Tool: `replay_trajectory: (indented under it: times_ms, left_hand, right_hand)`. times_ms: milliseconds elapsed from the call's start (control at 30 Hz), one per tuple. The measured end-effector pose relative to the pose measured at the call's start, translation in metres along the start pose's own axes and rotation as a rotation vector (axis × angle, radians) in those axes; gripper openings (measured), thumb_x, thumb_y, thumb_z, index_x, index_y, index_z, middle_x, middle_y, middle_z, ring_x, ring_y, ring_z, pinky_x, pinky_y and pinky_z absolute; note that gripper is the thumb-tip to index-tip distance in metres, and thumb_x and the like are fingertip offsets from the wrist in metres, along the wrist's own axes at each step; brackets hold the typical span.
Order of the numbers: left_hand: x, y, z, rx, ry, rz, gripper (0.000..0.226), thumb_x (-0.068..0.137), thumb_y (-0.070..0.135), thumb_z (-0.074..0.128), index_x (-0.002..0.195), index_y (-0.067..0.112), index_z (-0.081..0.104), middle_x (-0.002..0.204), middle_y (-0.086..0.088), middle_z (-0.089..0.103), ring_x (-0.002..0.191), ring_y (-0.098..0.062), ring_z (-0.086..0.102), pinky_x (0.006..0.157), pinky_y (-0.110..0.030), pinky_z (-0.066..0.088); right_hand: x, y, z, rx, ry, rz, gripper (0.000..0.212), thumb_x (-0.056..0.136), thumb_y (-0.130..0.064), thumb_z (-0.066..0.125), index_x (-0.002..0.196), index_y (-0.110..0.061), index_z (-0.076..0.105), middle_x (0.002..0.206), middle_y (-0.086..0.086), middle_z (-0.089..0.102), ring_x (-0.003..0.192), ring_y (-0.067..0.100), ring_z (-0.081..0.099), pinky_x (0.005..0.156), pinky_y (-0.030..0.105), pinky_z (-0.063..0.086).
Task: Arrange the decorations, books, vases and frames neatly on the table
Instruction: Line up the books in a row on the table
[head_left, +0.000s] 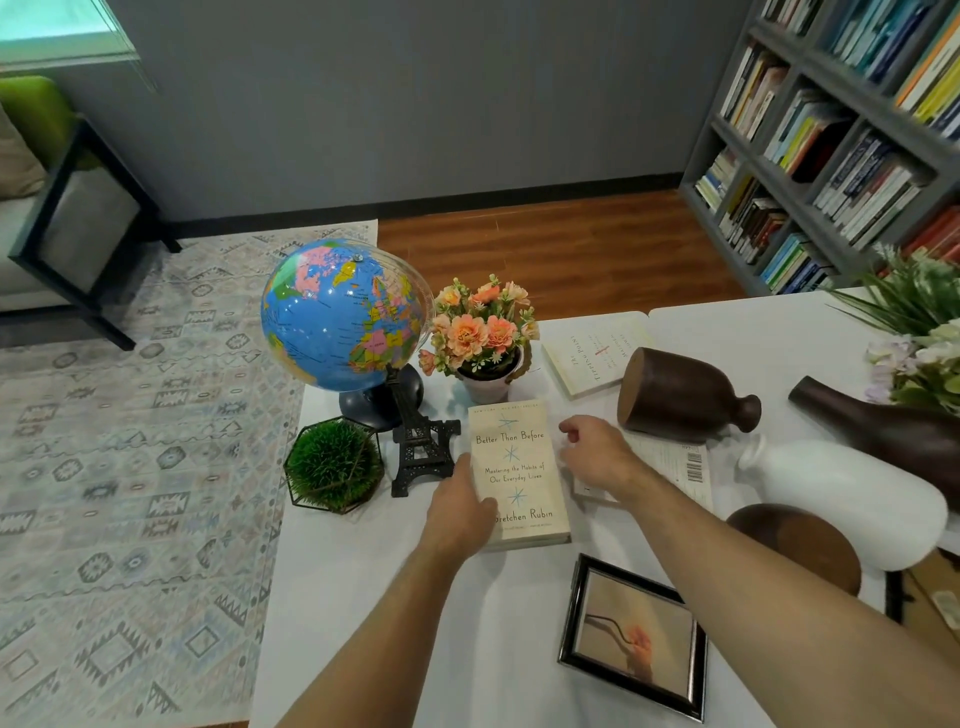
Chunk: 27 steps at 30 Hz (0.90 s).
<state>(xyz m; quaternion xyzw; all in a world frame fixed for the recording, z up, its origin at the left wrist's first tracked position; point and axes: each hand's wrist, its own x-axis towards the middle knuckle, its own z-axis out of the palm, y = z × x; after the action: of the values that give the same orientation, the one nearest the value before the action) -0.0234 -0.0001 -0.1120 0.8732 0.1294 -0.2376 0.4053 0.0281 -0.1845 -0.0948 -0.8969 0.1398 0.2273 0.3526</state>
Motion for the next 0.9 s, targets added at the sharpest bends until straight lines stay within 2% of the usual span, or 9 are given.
replay_trajectory:
  times_ms: [67,133,200,300,467,600,700,900]
  left_hand:
    - [-0.005,0.002,0.004,0.067,-0.003,0.053,0.071,0.093,0.014,0.053,0.153,0.027,0.018,0.134,-0.008,0.057,0.117,-0.027,0.058,0.098,-0.045,0.051]
    - [-0.008,0.003,0.007,0.158,-0.03,0.087,0.075,0.094,0.021,0.052,0.155,0.035,0.011,0.136,-0.008,0.054,0.115,-0.027,0.058,0.096,-0.041,0.051]
    - [-0.011,0.006,0.011,0.264,-0.055,0.114,0.073,0.095,0.026,0.049,0.155,0.039,0.01,0.137,-0.008,0.053,0.113,-0.025,0.057,0.093,-0.037,0.049]
    - [-0.014,0.008,0.015,0.355,-0.069,0.123,0.068,0.097,0.029,0.046,0.155,0.041,0.012,0.134,-0.009,0.052,0.11,-0.024,0.057,0.091,-0.036,0.048]
    - [-0.013,0.009,0.016,0.384,-0.073,0.125,0.069,0.097,0.03,0.051,0.154,0.041,0.014,0.132,-0.007,0.056,0.105,-0.021,0.057,0.086,-0.033,0.049]
    - [-0.011,0.009,0.016,0.378,-0.068,0.114,0.07,0.097,0.03,0.055,0.154,0.042,0.016,0.135,-0.006,0.055,0.105,-0.02,0.056,0.088,-0.033,0.049]
    - [-0.011,0.008,0.016,0.374,-0.062,0.101,0.07,0.097,0.031,0.056,0.154,0.043,0.016,0.135,-0.007,0.055,0.106,-0.02,0.055,0.09,-0.034,0.048]
    - [-0.01,0.005,0.017,0.36,-0.065,0.089,0.071,0.096,0.032,0.057,0.153,0.046,0.016,0.139,-0.008,0.053,0.115,-0.024,0.055,0.094,-0.035,0.046]
  right_hand:
    - [-0.006,0.019,-0.015,-0.213,0.088,-0.039,0.047,0.089,0.001,0.061,0.133,-0.013,0.056,0.135,0.009,0.053,0.121,0.026,0.054,0.097,0.032,0.048]
    - [-0.015,0.037,-0.022,-0.419,0.11,-0.043,0.044,0.086,-0.002,0.064,0.127,-0.015,0.054,0.129,0.009,0.05,0.115,0.026,0.051,0.093,0.036,0.052]
    - [-0.025,0.053,-0.022,-0.586,0.104,-0.042,0.053,0.086,-0.006,0.068,0.133,-0.018,0.047,0.132,0.008,0.045,0.116,0.027,0.047,0.093,0.038,0.052]
    - [-0.034,0.071,-0.016,-0.695,0.121,-0.053,0.071,0.086,-0.007,0.068,0.146,-0.022,0.034,0.141,0.008,0.039,0.121,0.031,0.043,0.096,0.038,0.049]
    - [-0.04,0.082,-0.01,-0.705,0.12,-0.055,0.075,0.089,-0.005,0.062,0.151,-0.024,0.025,0.146,0.013,0.036,0.126,0.036,0.042,0.099,0.039,0.049]
    - [-0.043,0.078,-0.004,-0.777,0.137,-0.103,0.068,0.091,-0.007,0.062,0.151,-0.017,0.03,0.136,0.015,0.049,0.118,0.031,0.05,0.096,0.038,0.048]
    - [-0.042,0.078,-0.008,-0.815,0.157,-0.16,0.06,0.09,-0.007,0.064,0.144,-0.018,0.04,0.132,0.013,0.053,0.119,0.03,0.048,0.097,0.038,0.045]
    - [-0.034,0.079,-0.017,-0.647,0.048,-0.166,0.078,0.08,-0.007,0.07,0.144,-0.027,0.03,0.151,0.015,0.026,0.125,0.034,0.036,0.099,0.037,0.045]
